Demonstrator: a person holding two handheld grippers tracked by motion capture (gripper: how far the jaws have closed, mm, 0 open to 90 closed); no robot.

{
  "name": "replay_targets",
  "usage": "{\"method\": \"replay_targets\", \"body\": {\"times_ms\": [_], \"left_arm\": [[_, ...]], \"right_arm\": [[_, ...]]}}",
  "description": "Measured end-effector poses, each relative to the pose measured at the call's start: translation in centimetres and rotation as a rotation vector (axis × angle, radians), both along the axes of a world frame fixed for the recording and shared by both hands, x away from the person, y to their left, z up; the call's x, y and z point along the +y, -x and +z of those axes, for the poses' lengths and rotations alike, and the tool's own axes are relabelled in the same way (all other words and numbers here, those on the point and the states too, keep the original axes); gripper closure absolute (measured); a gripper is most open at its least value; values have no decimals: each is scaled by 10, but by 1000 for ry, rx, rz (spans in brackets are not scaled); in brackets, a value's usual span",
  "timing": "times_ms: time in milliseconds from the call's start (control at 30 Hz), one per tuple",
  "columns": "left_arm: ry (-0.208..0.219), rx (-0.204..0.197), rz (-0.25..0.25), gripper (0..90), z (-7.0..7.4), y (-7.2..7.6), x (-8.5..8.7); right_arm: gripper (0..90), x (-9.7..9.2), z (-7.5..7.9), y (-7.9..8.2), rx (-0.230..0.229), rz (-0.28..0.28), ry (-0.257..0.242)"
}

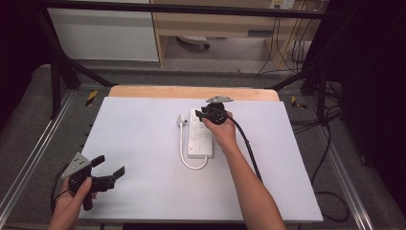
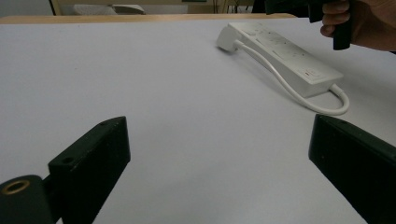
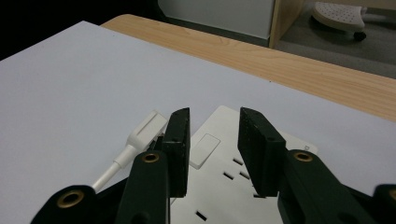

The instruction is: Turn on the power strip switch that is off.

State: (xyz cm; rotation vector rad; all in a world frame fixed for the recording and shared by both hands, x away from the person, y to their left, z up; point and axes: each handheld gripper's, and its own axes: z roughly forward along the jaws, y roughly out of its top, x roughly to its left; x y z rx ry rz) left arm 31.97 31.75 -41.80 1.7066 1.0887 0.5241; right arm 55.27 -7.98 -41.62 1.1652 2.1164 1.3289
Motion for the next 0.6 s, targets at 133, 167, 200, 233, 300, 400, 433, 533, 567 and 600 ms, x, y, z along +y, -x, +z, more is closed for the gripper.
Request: {"method": "replay_targets", "body": {"times_ms": [133,167,200,233,300,400,433,533,567,600], "left_arm": [[1,0,1,54,0,0,0],[1,0,0,54,0,0,0],[0,0,0,55,0,0,0],[0,1,-1,54,0,0,0],[0,1,-2,54,0,0,0],[1,-1,-1,54,0,0,0],[2,0,0,54,0,0,0],[2,0,0,54,0,0,0],[2,0,0,54,0,0,0],[1,0,-1,54,0,0,0]], "right_arm": [[665,3,-2,-2,-3,0,1],[668,4,-2,-2,-4,0,1],[670,4,-3,-2,-4,0,3],[676,4,-3,-3,-1,-1,4],[682,4,-4,-3,-1,-1,4],[694,5,-5,-4,2,-2,4],[701,5,-6,-4,4,-1,6],[713,5,-7,-5,6,3,9],[718,6,-7,-5,5,4,11],[719,6,-8,-5,7,3,15]]}}
